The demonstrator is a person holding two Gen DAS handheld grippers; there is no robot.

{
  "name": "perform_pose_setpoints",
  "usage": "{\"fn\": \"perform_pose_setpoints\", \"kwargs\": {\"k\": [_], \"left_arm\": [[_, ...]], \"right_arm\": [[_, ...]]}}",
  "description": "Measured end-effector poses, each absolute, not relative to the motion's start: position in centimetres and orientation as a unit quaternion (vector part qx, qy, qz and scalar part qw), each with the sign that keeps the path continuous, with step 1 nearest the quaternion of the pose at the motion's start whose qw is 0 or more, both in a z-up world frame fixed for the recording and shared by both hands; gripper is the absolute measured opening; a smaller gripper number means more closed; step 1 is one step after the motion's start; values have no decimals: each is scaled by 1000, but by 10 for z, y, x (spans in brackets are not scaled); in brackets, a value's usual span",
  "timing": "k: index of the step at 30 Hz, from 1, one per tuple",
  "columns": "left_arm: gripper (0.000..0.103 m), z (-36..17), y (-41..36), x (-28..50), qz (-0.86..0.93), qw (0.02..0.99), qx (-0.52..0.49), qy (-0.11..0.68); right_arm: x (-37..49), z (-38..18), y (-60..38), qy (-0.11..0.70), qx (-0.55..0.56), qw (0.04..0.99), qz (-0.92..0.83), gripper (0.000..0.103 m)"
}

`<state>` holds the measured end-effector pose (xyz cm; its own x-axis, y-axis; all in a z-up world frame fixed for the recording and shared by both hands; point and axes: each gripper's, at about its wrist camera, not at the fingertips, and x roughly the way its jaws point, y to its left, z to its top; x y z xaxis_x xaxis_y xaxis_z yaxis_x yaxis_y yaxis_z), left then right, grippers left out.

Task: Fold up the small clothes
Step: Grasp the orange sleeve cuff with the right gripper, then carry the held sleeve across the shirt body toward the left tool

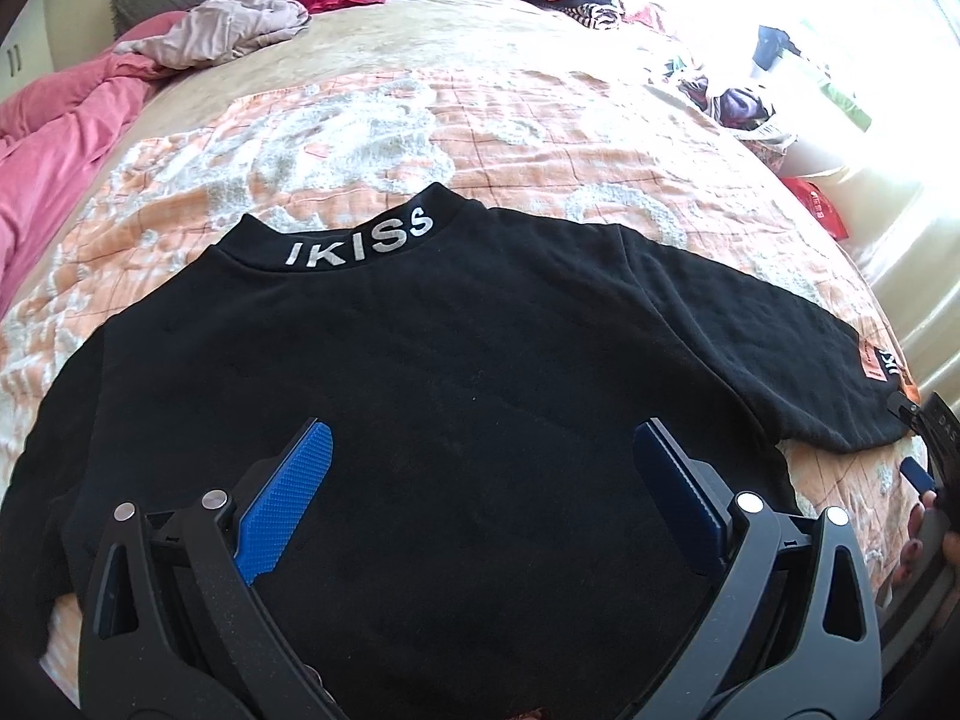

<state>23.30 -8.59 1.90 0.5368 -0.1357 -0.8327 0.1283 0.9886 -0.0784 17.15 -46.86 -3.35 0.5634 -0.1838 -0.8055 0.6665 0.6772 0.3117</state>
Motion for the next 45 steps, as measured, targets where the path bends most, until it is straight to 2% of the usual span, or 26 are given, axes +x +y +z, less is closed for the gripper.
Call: {"fn": "perform_pose_setpoints", "kwargs": {"k": [10,11,12,13,15,18,27,45], "left_arm": [[95,15,-87,248,-77,872,-16,483],[95,15,-87,250,-79,872,-18,482],[95,15,-87,251,-79,872,-21,482],[95,16,-86,252,-79,872,-23,482],[95,19,-85,254,-83,874,-29,478],[95,24,-81,257,-78,877,-35,472],[95,27,-56,256,-64,875,-62,476],[95,37,-5,242,-21,886,-62,460]], "right_arm": [[193,-45,-510,361,366,817,-260,98],[196,-45,-512,356,367,819,-262,87],[197,-44,-514,350,365,820,-267,67],[198,-44,-516,350,364,819,-273,60],[202,-45,-517,346,363,823,-266,37],[207,-42,-509,335,358,841,-229,22],[209,7,-444,294,291,905,-102,18],[236,56,-297,326,175,927,58,18]]}}
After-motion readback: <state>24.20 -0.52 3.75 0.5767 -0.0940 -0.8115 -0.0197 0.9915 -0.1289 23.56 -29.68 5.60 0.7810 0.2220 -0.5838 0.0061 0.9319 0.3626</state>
